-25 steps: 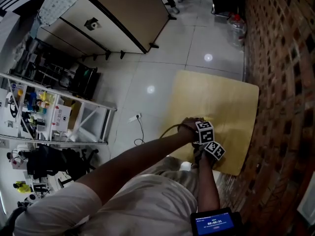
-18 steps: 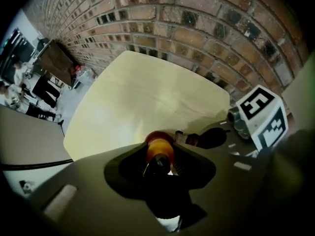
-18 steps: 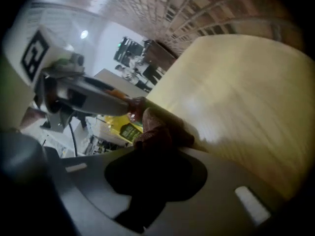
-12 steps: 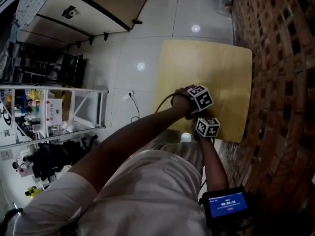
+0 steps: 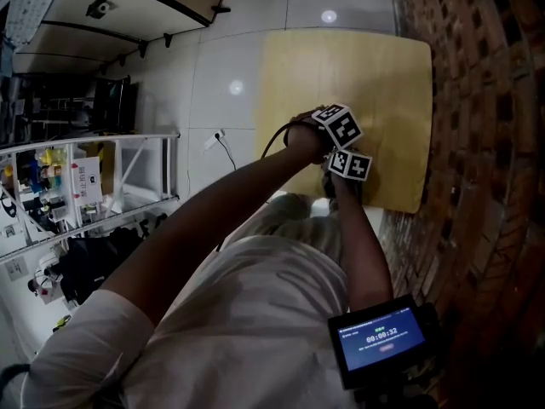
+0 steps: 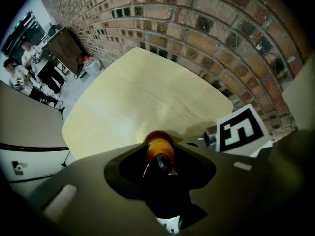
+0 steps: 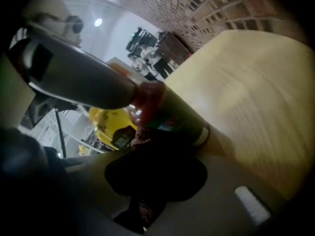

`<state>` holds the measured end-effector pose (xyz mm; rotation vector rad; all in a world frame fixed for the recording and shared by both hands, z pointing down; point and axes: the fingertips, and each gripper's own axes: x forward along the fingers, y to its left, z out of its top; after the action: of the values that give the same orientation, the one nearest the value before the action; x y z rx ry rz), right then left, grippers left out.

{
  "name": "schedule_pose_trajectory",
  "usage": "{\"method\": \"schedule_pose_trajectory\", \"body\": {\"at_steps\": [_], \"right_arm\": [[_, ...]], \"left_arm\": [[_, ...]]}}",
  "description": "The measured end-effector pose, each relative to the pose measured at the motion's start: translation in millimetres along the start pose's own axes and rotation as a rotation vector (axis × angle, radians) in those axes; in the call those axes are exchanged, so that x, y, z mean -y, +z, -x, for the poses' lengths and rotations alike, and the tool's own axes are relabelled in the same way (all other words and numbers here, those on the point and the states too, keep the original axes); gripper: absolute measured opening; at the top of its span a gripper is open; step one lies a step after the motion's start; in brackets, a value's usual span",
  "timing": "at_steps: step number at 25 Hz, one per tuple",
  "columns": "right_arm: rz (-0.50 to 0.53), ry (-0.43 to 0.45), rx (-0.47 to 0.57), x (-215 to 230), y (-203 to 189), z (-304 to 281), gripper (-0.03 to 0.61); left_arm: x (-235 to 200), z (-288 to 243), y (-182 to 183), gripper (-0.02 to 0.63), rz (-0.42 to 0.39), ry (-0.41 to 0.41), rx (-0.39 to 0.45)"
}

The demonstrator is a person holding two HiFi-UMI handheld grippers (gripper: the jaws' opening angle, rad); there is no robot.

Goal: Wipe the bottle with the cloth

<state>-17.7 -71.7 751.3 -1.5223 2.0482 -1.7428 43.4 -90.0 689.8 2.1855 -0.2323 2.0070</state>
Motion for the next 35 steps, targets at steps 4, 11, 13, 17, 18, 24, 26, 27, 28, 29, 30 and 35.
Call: {"method": "schedule_pose_trajectory", "body": {"at_steps": [4,11,13,17,18,24,26,27,28,29,30,35], "right_arm": [[-0.221,-0.035,-0.088,18,-18,1,0.077],[-0.127,-0.050,-0.207,39,-57,51,0.078],[-0.137,-0.064,-0.191,44,-59,69,0.078],[-0.142,-0.095,-0.085,47,-41,116,0.078],[-0.125,-0.102,-0.051,46,-33,128,0.078],[0.088,-0.150,0.081,18,17,183,0.080],[0.119,-0.168,0.133,7,32,203,0.081],[0.125,-0.181,0.166,-1,39,213,0.081],[0.135,-0.197,0.203,-11,45,223,0.081],[0.154,-0.215,0.242,-21,52,232,0.081],[0.177,-0.232,0.280,-33,58,242,0.081],[0.258,-0.281,0.424,-97,75,280,0.081]], "left_arm": [[3,4,2,0.174,0.001,-0.009,0.030],[1,36,13,0.396,0.062,-0.033,0.289],[-2,53,12,0.410,0.084,-0.037,0.358],[-12,98,1,0.469,0.108,0.009,0.525],[-16,112,-5,0.469,0.106,0.029,0.577],[-42,191,-84,0.468,0.217,0.157,0.839],[-44,205,-122,0.445,0.311,0.179,0.894],[-45,210,-143,0.423,0.357,0.185,0.915],[-47,215,-164,0.408,0.397,0.188,0.930],[-49,219,-185,0.399,0.427,0.192,0.939],[-50,223,-204,0.394,0.449,0.196,0.945],[-68,256,-294,0.387,0.508,0.257,0.995]]}}
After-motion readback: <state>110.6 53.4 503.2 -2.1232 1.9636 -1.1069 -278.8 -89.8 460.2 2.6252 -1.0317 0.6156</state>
